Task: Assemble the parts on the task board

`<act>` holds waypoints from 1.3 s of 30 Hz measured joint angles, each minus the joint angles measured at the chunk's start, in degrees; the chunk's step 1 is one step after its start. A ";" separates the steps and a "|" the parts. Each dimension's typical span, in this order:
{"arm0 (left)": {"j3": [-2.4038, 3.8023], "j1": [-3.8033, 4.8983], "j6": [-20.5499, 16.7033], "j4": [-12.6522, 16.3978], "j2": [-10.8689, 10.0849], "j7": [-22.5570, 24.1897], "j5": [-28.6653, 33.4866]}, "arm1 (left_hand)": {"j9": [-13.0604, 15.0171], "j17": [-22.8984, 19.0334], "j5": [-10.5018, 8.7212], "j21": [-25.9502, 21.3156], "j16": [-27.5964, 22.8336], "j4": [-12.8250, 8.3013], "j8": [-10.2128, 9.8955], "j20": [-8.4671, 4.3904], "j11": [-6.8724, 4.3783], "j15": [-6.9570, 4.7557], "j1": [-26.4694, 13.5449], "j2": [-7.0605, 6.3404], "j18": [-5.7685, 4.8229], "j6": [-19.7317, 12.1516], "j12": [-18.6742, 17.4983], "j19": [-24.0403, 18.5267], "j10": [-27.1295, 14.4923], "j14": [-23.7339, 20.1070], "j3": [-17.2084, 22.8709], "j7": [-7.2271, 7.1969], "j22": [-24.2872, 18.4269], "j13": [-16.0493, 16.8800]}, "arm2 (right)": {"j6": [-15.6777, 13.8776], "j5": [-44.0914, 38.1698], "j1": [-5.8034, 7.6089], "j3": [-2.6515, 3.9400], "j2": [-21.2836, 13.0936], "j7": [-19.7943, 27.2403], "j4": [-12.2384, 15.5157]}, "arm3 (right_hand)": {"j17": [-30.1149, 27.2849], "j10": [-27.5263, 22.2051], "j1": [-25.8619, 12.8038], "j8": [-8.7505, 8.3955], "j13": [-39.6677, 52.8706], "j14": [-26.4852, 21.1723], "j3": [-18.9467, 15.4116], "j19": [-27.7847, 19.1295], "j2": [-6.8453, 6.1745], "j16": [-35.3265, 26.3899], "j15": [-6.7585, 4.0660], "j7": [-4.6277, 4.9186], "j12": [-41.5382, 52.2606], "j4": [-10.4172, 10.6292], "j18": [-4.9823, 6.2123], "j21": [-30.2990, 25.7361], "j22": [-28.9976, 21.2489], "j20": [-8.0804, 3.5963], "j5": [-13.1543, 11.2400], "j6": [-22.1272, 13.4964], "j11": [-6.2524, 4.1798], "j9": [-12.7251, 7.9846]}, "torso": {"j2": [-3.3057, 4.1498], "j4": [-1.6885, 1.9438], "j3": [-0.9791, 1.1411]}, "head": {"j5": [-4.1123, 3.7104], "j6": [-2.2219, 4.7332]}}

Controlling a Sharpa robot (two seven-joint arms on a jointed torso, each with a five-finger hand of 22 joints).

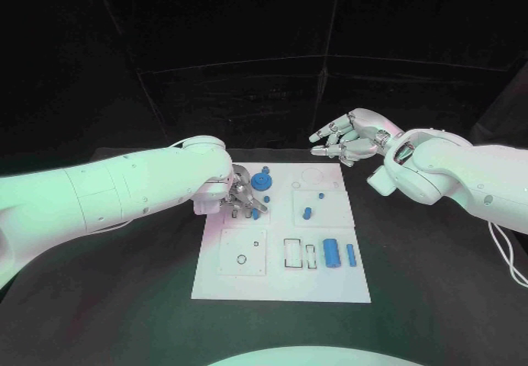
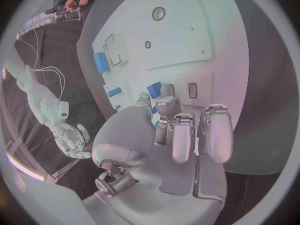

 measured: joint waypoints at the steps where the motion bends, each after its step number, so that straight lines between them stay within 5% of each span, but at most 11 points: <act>1: 0.00 0.00 0.01 0.00 0.00 0.00 0.00 | 0.08 0.00 0.00 0.00 0.00 -0.17 0.05 0.00 0.00 0.00 0.34 0.15 0.00 -0.14 0.00 0.00 0.00 0.00 0.17 0.14 0.00 0.00 | 0.04 0.00 0.00 0.00 0.03 -0.02 -0.02 | -0.01 0.00 0.00 0.00 -0.03 0.00 0.00 0.00 0.00 0.00 0.00 0.00 0.00 0.00 0.00 0.00 0.00 0.00 0.00 0.00 0.00 0.00 | 0.00 0.00 0.00 | 0.00 -0.01; 5: 0.00 0.00 0.02 0.03 0.02 0.00 -0.01 | 0.50 0.00 0.00 0.00 0.00 -2.65 0.25 0.00 -0.31 0.00 3.51 0.60 0.00 -0.57 0.00 0.00 -0.31 0.00 2.10 -0.28 0.00 0.00 | 0.19 0.00 0.00 0.00 0.17 -0.11 -0.12 | -0.02 0.00 0.32 0.00 -0.20 0.00 0.00 0.00 0.32 -0.11 0.00 0.00 0.00 0.00 0.00 -0.24 -0.07 0.00 0.54 0.00 0.00 0.00 | 0.01 0.00 0.00 | -0.01 -0.08; 11: 0.06 0.08 -0.20 0.33 0.02 0.00 -0.01 | 0.39 0.00 1.13 0.00 0.00 -9.53 -0.45 -0.23 -0.81 -0.42 11.01 0.37 0.00 -2.04 -1.06 0.22 -1.24 -0.01 8.26 -0.63 0.00 -0.85 | 0.37 -0.01 0.00 0.00 0.37 -0.36 -0.30 | -0.01 0.00 0.53 0.00 -0.63 0.21 0.00 0.00 0.53 -0.53 -0.21 0.00 -0.25 0.00 0.00 -0.47 -0.22 0.00 2.44 0.00 0.00 0.00 | 0.02 0.00 -0.02 | -0.07 -0.20; 17: 0.07 0.04 -1.39 1.03 -0.30 0.22 -0.01 | -0.03 0.00 2.51 0.00 0.00 -7.03 -1.80 -0.41 -0.70 -0.42 13.98 -0.07 0.00 -2.91 -2.88 0.40 -1.74 -0.01 10.84 -0.16 0.00 -2.30 | 0.54 -0.02 0.00 0.00 0.74 -0.54 -0.73 | -0.01 0.00 0.77 0.00 -0.80 0.21 0.00 0.21 0.77 -0.54 -0.21 0.00 -0.25 0.00 0.00 -0.47 -0.27 -0.21 2.87 0.00 0.00 0.00 | 0.03 0.00 -0.04 | -0.07 -0.36; 19: 0.06 -0.01 -1.85 1.28 -0.50 0.35 -0.01 | 0.07 0.00 2.73 -0.06 0.00 -5.34 -1.80 -0.41 -0.57 -0.42 12.38 -1.91 0.00 -2.85 -3.17 0.40 -1.61 0.00 13.68 -0.10 -0.01 -2.72 | 0.58 -0.02 0.00 0.00 0.88 -0.58 -0.87 | -0.01 0.00 0.77 0.00 -0.80 0.21 0.00 0.21 0.76 -0.53 -0.21 0.00 -0.25 0.00 0.00 -0.47 -0.27 -0.21 2.87 0.00 0.00 0.00 | 0.04 0.01 -0.04 | -0.01 -0.41; 26: 0.02 -0.12 -4.34 3.79 -3.09 1.11 -0.03 | 1.74 0.00 2.73 -0.31 0.00 -8.35 -1.36 -0.41 -0.16 -0.41 5.14 -7.32 0.00 -2.46 -3.26 0.40 -1.21 0.00 28.70 0.28 0.00 -3.09 | 0.83 -0.02 -0.01 -0.01 1.27 -0.65 -1.34 | -0.08 0.00 0.76 0.00 -0.85 0.21 0.00 0.21 0.76 -0.53 -0.21 0.00 -0.25 0.00 0.00 -0.47 -0.37 -0.21 3.19 0.00 0.00 0.00 | 0.04 0.07 -0.02 | 0.27 -0.59; 32: 0.02 -0.12 -7.70 6.86 -6.08 1.89 -0.08 | 2.74 0.00 2.45 -0.31 0.00 -9.27 -0.68 -0.41 -0.22 -0.41 2.58 -8.70 0.00 -2.44 -3.25 0.40 -0.78 -0.01 34.04 0.29 -0.01 -3.08 | 1.03 -0.03 -0.01 -0.02 1.30 -0.66 -1.62 | -0.15 0.00 0.76 0.00 -0.94 0.21 0.00 0.21 0.76 -0.77 -0.21 0.00 -0.25 0.00 0.00 -0.69 -0.50 -0.21 3.19 0.00 0.00 0.00 | 0.02 0.10 0.00 | 0.38 -0.68; 39: 0.03 -0.61 -13.27 9.97 -8.84 3.07 -0.36 | 3.08 0.00 2.44 -0.31 0.00 -9.37 -0.42 -0.41 -0.12 -0.41 2.15 -9.12 0.00 -2.36 -2.82 0.40 -0.47 -0.01 35.18 0.37 -0.01 -2.75 | 1.15 -0.03 -0.02 -0.02 1.27 -0.62 -1.85 | -0.17 0.00 0.76 0.00 -0.94 0.21 0.00 0.21 0.76 -0.88 -0.21 0.00 -0.25 0.00 0.00 -0.69 -0.52 -0.21 3.19 0.00 0.00 0.00 | 0.00 0.10 0.02 | 0.47 -0.62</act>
